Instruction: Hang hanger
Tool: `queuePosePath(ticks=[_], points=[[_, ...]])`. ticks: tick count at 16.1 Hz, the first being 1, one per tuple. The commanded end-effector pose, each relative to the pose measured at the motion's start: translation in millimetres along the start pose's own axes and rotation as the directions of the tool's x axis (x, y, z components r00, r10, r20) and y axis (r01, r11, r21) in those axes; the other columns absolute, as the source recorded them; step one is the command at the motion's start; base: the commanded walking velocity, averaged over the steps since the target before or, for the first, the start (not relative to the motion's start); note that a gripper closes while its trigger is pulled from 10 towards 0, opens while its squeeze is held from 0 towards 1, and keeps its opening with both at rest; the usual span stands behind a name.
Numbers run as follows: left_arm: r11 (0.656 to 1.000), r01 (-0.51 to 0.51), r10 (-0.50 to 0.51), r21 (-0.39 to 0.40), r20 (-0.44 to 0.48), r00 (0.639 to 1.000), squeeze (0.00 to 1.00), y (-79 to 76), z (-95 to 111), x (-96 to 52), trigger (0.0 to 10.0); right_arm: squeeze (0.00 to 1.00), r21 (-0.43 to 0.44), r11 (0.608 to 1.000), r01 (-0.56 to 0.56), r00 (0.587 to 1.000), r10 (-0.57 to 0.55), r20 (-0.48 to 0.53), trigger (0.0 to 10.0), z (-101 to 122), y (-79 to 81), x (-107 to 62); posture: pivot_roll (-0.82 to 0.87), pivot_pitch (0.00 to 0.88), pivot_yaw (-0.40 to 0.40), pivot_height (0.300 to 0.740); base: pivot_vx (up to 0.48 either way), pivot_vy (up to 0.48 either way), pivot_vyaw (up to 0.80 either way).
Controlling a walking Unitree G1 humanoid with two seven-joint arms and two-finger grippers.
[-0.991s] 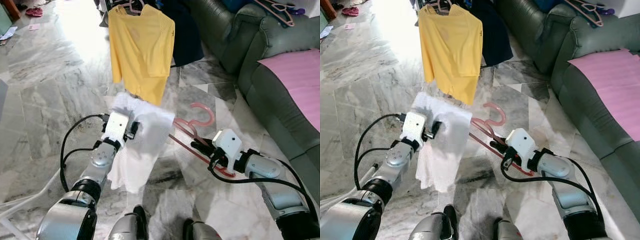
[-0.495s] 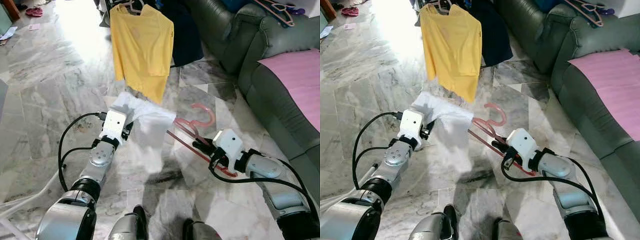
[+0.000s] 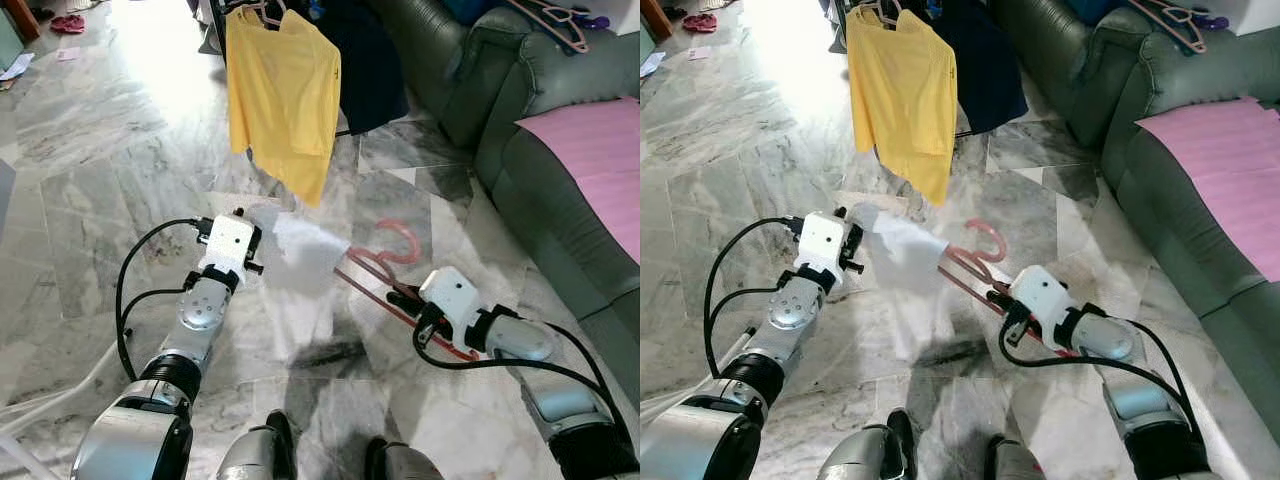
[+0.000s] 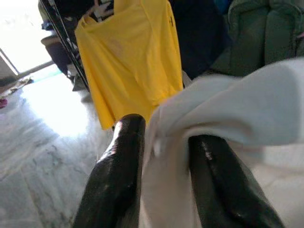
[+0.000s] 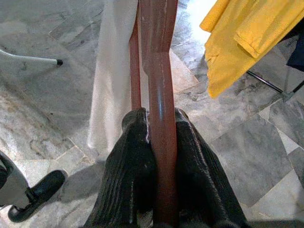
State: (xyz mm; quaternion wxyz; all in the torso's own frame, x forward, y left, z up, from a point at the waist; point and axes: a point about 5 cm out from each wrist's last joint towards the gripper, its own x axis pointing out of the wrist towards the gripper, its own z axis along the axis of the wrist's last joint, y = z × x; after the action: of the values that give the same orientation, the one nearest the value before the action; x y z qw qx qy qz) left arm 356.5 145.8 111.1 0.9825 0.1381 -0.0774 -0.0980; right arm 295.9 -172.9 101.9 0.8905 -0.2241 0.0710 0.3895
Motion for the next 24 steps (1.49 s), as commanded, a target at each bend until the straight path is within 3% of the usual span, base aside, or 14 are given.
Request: queuePosePath(ticks=[1, 8, 12, 13, 18, 19, 24], points=[[1.0, -0.005, 0.005, 0.01, 0.034, 0.999, 0.0, 1.8, 7, 2.9, 0.0, 0.0, -0.009, 1.0, -0.003, 1.0, 0.003, 0.013, 0.0, 1, 2.3, 1.0, -0.15, 0.169, 0.04, 0.74, 0.0, 0.0, 0.0], [0.999, -0.034, 0.033, 0.008, 0.078, 0.996, 0.0, 6.5, 17, 8.6, 0.0, 0.0, 0.024, 0.998, -0.059, 0.997, 0.06, -0.048, 0.0, -13, 11.6, -0.8, -0.15, 0.169, 0.04, 0.74, 0.0, 0.0, 0.0], [1.0, -0.007, 0.006, 0.014, 0.068, 0.998, 0.0, 4.6, 13, 5.9, 0.0, 0.0, 0.024, 0.999, -0.036, 0.999, 0.037, -0.025, 0.0, -11, 9.3, 0.9, -0.15, 0.171, 0.044, 0.74, 0.0, 0.0, 0.0], [1.0, -0.001, 0.0, 0.013, 0.071, 0.998, 0.0, 3.1, 13, 4.9, 10.0, 0.0, 0.015, 1.0, -0.026, 0.999, 0.027, -0.023, 0.0, -10, 8.3, 0.9, -0.15, 0.172, 0.044, 0.74, 0.0, 0.0, 0.0], [0.999, -0.039, 0.039, 0.0, 0.106, 0.994, 0.0, 8.1, 17, 4.9, 10.0, 0.0, 0.014, 0.999, 0.032, 0.999, -0.031, -0.034, 0.0, -13, 1.3, 0.9, -0.14, 0.172, 0.041, 0.74, 0.0, 0.0, 0.0], [0.999, -0.034, 0.036, -0.021, 0.123, 0.992, 0.0, 8.7, 19, 5.0, 0.0, 0.0, 0.015, 0.999, 0.04, 0.999, -0.04, -0.035, 0.0, -13, 0.5, 1.8, -0.14, 0.172, 0.041, 0.74, 0.0, 0.0, 0.0], [0.998, 0.032, -0.021, -0.058, 0.176, 0.984, 0.0, -2.0, 25, 4.5, 0.0, 0.0, 0.015, 0.993, 0.113, 0.993, -0.113, -0.014, 0.0, -11, -7.5, 4.6, -0.14, 0.171, 0.044, 0.74, 0.0, 0.0, 0.0]])
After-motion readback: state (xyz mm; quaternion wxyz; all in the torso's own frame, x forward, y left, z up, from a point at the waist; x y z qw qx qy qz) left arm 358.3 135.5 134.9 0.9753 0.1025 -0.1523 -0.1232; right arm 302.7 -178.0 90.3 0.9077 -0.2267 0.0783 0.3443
